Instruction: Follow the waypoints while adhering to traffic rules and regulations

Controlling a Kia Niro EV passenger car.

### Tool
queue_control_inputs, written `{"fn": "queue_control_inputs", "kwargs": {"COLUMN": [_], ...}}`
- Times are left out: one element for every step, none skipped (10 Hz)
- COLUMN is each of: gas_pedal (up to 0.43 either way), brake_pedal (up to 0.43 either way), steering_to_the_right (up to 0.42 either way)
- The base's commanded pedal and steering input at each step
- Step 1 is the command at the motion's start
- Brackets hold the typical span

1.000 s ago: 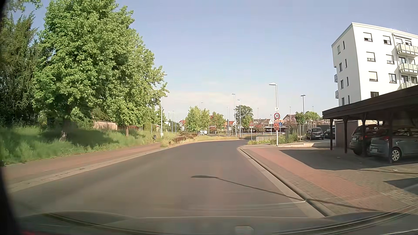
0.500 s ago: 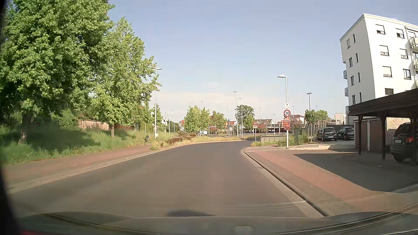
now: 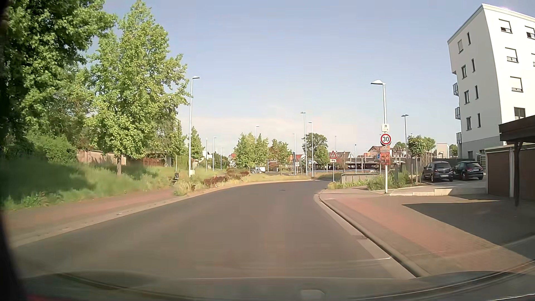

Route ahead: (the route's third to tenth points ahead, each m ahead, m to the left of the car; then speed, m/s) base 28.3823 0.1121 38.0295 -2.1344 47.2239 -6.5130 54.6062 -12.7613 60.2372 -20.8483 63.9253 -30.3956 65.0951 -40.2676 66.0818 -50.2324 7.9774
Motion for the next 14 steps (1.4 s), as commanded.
{"fn": "queue_control_inputs", "kwargs": {"gas_pedal": [0.028,0.028,0.028,0.028,0.028,0.028,0.028,0.028,0.028,0.028,0.028,0.028,0.028,0.028], "brake_pedal": [0.012,0.012,0.012,0.012,0.012,0.012,0.012,0.012,0.012,0.012,0.012,0.012,0.012,0.012], "steering_to_the_right": [-0.003,-0.002,-0.002,-0.003,-0.002,-0.002,-0.001,-0.001,-0.001,0.000,0.001,0.005,0.010,0.012]}}
